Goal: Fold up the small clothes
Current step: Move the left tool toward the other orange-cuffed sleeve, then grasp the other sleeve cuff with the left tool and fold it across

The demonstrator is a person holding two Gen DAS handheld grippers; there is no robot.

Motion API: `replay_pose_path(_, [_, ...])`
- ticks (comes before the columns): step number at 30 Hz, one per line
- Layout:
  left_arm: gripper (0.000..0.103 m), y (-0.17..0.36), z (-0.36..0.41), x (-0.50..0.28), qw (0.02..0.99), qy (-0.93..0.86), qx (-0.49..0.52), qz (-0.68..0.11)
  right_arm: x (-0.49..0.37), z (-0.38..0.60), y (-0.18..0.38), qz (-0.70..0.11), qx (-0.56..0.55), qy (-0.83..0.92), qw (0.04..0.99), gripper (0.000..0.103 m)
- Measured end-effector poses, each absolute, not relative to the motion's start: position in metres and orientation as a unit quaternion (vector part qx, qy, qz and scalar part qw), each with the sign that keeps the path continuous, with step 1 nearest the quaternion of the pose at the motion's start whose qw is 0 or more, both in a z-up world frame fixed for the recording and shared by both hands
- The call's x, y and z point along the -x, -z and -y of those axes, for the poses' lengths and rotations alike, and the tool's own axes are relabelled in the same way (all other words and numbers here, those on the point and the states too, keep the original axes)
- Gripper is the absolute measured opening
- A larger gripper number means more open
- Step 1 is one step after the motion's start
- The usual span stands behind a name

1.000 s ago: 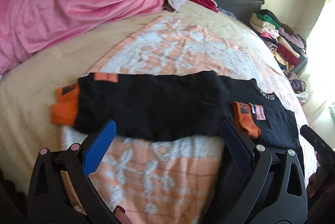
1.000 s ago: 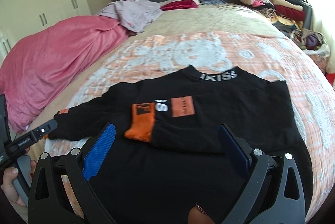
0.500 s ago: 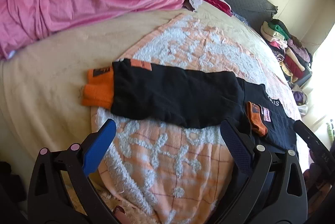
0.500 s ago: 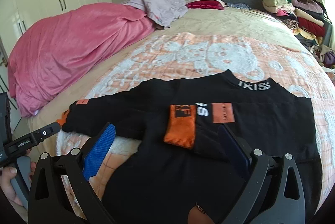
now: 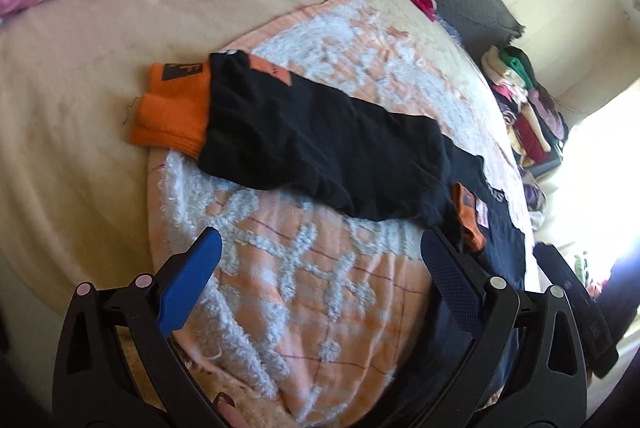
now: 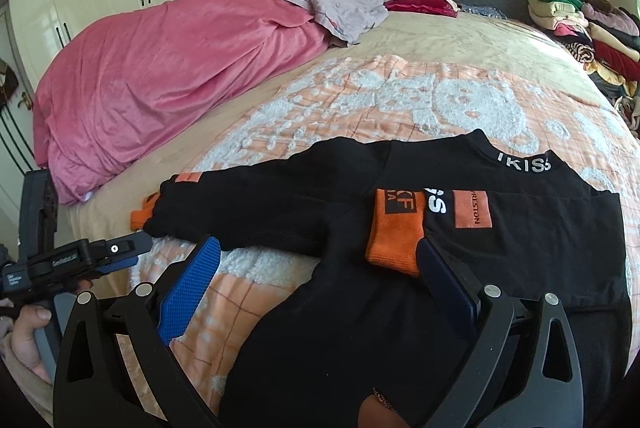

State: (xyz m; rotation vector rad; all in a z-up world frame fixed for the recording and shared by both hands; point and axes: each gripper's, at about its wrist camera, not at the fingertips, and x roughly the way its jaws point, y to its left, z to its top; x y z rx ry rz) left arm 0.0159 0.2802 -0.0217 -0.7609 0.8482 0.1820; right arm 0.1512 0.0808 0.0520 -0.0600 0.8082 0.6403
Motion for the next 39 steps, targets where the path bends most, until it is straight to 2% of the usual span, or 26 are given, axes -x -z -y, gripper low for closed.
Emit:
replay_pose_path(5, [0.093,0.030,-0.289,-0.021,0.826,-0.105,0.388,-0.395,-0.153,-0.073,-0.053,-0.385,0.016,-0.300,0.873,0.098])
replay_pose_path(14, [0.074,0.038,-0.310,-0.031,0.809,-0.148,0.439,-0.361,-0.159,-0.068,-0.048,-0.390,0.002,-0.294,0.873,0.098])
replay_pose_path(20, [0.068,0.044,-0.322,-0.036,0.791,-0.178,0.490,-0.320,-0.163,-0.064,-0.044,-0.398,-0.007,-0.291,0.870,0.098])
replay_pose_path(23, [0.058,0.047,-0.329,-0.037,0.787,-0.198,0.502,-0.299,-0.167,-0.061,-0.039,-0.403,-0.014,-0.285,0.870,0.098])
replay_pose_path(27, [0.030,0.052,-0.335,-0.042,0.789,-0.205,0.502,-0.287,-0.173,-0.055,-0.033,-0.413,-0.022,-0.276,0.868,0.098])
replay_pose_path(28, [0.028,0.053,-0.336,-0.043,0.790,-0.205,0.502,-0.286,-0.174,-0.053,-0.032,-0.414,-0.024,-0.273,0.868,0.098])
replay_pose_path(30, [0.011,0.054,-0.338,-0.043,0.793,-0.210,0.496,-0.284,-0.178,-0.051,-0.029,-0.417,-0.030,-0.268,0.868,0.098])
replay_pose_path(39, [0.004,0.025,-0.323,-0.040,0.843,-0.188,0.438,-0.249,-0.181,-0.038,-0.025,-0.424,-0.045,-0.256,0.868,0.098])
